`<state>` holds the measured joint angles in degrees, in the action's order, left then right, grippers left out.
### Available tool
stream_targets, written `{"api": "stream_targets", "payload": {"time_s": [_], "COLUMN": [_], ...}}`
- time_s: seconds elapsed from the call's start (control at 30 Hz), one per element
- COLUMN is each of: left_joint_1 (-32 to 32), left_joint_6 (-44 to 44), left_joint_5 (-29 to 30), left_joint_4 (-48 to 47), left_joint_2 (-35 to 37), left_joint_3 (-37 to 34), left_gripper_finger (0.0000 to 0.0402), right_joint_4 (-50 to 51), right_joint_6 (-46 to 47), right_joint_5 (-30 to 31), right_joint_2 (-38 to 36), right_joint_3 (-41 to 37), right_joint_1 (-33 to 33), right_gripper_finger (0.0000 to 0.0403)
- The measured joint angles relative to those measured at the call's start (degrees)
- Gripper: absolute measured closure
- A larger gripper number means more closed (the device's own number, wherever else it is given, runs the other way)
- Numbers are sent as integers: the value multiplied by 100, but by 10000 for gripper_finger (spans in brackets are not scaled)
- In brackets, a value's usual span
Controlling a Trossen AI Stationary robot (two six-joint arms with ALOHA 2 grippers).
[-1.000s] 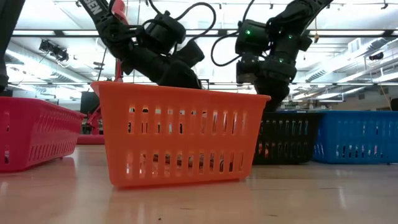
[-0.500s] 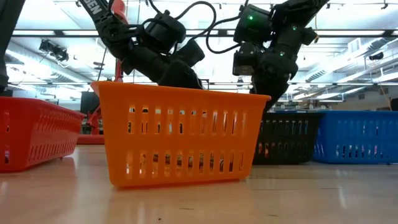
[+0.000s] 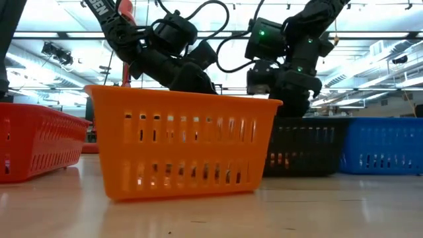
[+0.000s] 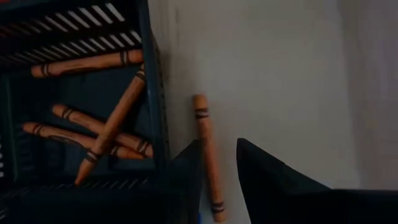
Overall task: Sort crayons
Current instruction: Put the orange crayon into the black bin
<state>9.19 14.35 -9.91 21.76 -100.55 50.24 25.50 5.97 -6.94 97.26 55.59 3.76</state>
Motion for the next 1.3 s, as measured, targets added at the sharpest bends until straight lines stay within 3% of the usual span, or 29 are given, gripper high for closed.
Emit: {"api": "stream_targets", "payload": {"time_s": [0.37,0.9,1.17,1.3], "left_joint_1": [0,29,35,37], "left_joint_6": [0,-35,-27,-15], "left_joint_5": [2,7,4,26], "left_joint_4": [-8,82,120,111], "left_joint_2": [0,0,0,0], "left_joint_3": [0,0,7,7], "left_gripper_finger": [239,240,239,239], "right_joint_4": [5,-228,-393,-499], "right_joint_6": [114,-254,-417,-456], "right_joint_5": [-473,612,632,595], "right_joint_2": [10,10,35,388], "right_joint_3": [0,0,1,4], "right_joint_1": [-532,-444,-432,-438], "right_gripper_finger": [300,300,300,300]}}
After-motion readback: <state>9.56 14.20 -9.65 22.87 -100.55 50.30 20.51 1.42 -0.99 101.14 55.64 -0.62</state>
